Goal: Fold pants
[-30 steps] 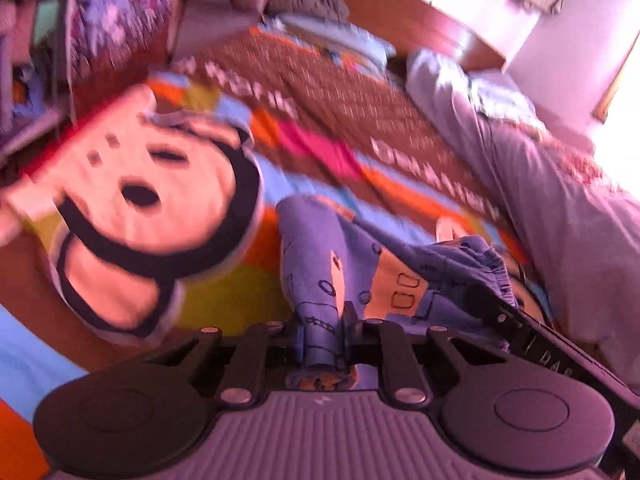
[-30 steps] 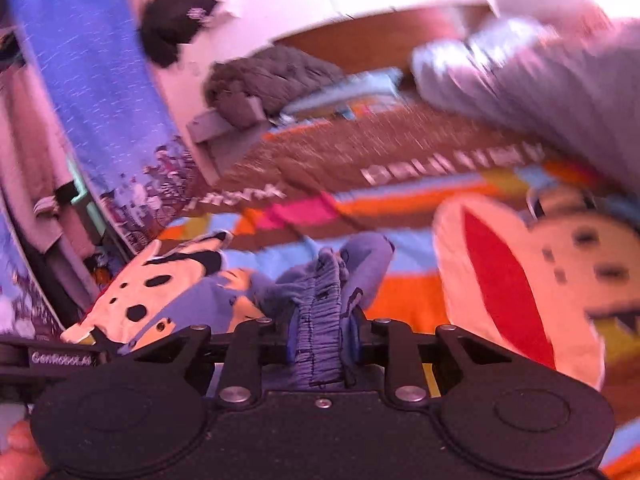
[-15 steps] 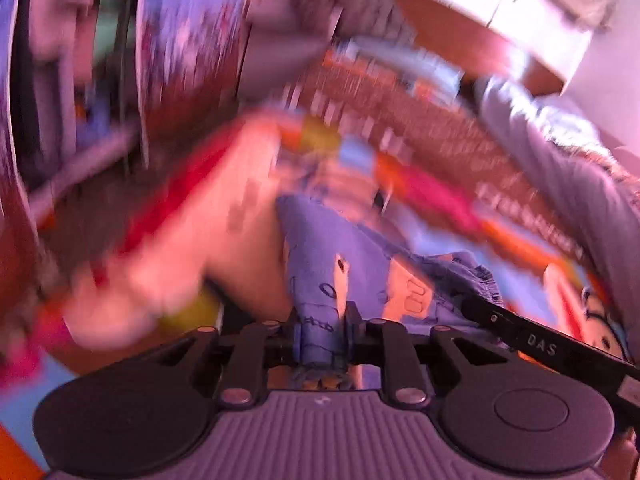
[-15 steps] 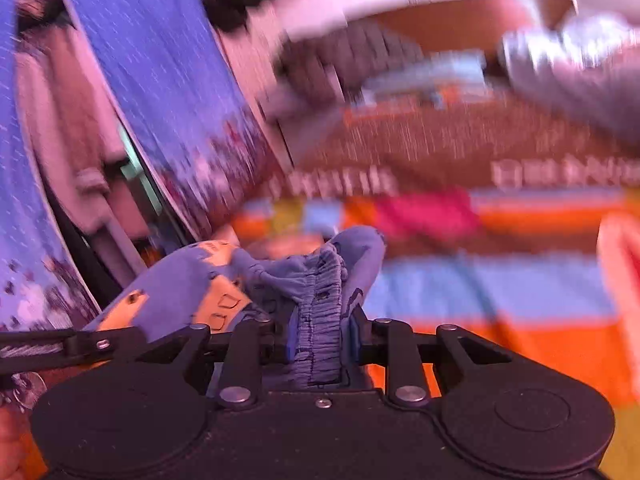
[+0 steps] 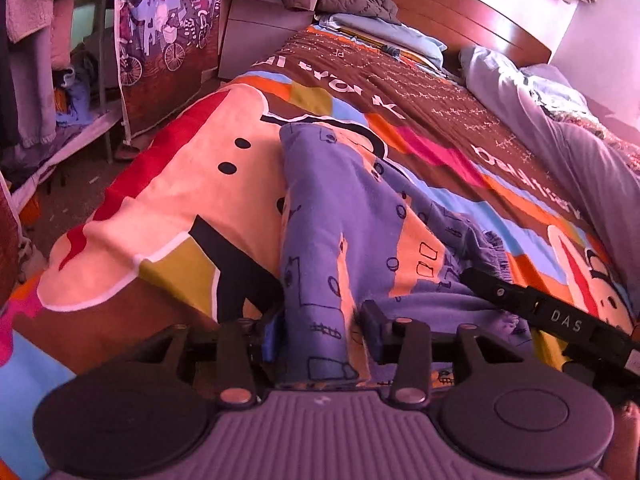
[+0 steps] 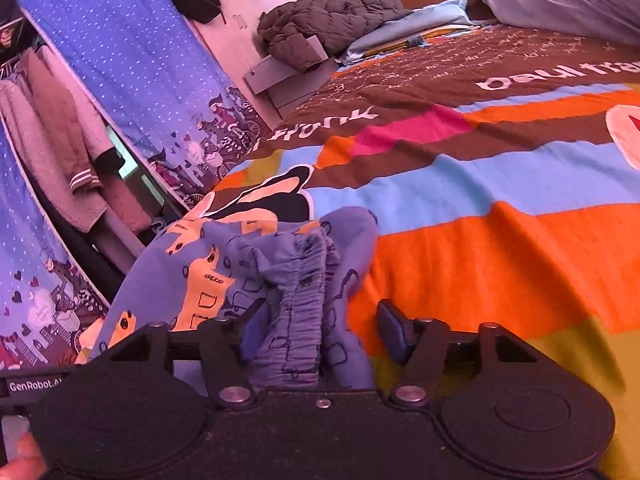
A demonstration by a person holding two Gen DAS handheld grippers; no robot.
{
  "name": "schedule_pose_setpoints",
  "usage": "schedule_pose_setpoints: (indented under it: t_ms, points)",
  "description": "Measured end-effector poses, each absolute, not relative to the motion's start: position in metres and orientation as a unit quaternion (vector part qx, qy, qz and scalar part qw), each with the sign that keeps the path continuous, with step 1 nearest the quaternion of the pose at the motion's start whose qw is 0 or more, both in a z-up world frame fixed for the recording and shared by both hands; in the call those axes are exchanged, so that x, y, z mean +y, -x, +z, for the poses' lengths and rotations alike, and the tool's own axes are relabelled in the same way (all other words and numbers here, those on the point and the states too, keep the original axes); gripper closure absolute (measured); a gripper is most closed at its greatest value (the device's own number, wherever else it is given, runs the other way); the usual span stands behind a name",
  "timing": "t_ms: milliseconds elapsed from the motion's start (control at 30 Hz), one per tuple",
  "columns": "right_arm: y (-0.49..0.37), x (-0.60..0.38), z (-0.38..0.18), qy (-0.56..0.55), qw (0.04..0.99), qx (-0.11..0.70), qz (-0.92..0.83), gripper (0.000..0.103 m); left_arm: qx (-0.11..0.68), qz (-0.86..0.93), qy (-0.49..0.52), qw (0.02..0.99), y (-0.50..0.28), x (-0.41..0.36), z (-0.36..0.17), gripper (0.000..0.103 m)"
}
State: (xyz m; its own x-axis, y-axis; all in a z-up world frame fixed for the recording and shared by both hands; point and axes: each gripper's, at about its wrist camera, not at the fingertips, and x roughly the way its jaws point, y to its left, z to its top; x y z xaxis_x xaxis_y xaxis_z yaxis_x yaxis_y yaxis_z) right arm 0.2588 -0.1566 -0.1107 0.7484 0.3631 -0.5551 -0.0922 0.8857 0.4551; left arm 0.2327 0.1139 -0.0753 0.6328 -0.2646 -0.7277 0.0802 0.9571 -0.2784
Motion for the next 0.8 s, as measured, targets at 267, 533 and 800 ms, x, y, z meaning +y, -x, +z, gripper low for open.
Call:
schedule_pose_setpoints:
  t_ms: [267,533,800]
  points:
    - [-0.26,-0.146,-0.11,-0.171,0.918,0.333,0.127,0.029,0.414,-0.103,0.104,0.899,-0.232,0.111,-0.078,0.044]
    - [-0.259,-0.148,-0.11,-0.175,0.918,0.331,0.131,0.023,0.408,-0.12,0.121,0.897,-0.231,0.115,-0.081,0.033]
    - [-0.258,-0.153,-0.11,-0.198,0.913,0.33,0.135,0.021,0.399,-0.138,0.16,0.892,-0.229,0.124,-0.083,0.024]
